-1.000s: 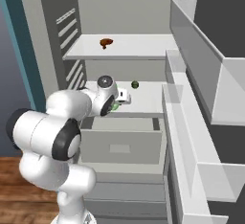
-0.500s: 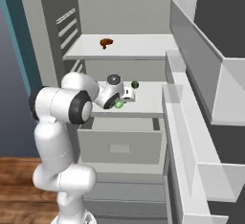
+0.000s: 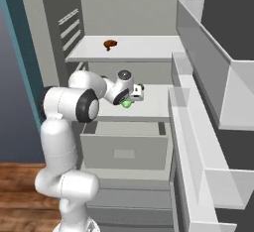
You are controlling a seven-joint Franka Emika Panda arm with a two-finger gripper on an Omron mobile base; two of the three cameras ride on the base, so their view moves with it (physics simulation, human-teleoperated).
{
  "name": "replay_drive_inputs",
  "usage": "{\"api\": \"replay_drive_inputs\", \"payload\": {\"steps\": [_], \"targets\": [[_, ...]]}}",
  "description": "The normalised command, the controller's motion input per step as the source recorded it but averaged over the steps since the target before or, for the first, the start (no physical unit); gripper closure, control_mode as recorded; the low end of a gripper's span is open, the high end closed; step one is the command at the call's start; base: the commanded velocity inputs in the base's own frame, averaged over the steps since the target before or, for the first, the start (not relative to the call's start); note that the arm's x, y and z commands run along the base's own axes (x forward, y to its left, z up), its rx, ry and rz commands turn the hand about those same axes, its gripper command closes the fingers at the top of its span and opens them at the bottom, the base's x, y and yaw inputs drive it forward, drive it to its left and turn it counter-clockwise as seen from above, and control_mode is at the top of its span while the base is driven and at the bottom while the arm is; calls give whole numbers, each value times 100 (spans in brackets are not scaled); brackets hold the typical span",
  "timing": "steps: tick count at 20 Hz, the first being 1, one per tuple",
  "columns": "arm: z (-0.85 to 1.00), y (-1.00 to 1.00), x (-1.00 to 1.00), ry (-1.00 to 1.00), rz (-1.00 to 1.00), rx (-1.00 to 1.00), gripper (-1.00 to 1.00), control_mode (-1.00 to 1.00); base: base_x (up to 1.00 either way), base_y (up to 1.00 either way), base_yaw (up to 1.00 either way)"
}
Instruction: Transport the steak and corn to the fridge. Place the steak on the rack containing meat and place the corn on the rack containing the vegetable, ensuring meats and vegetables are on different racks.
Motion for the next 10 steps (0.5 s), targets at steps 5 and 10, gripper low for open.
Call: {"api": "replay_drive_inputs", "payload": {"steps": [5, 10], "targets": [[5, 0, -19, -2, 0, 0, -100, -100, 0, 0, 0], [3, 9, -37, 0, 0, 0, -100, -100, 0, 0, 0]]}}
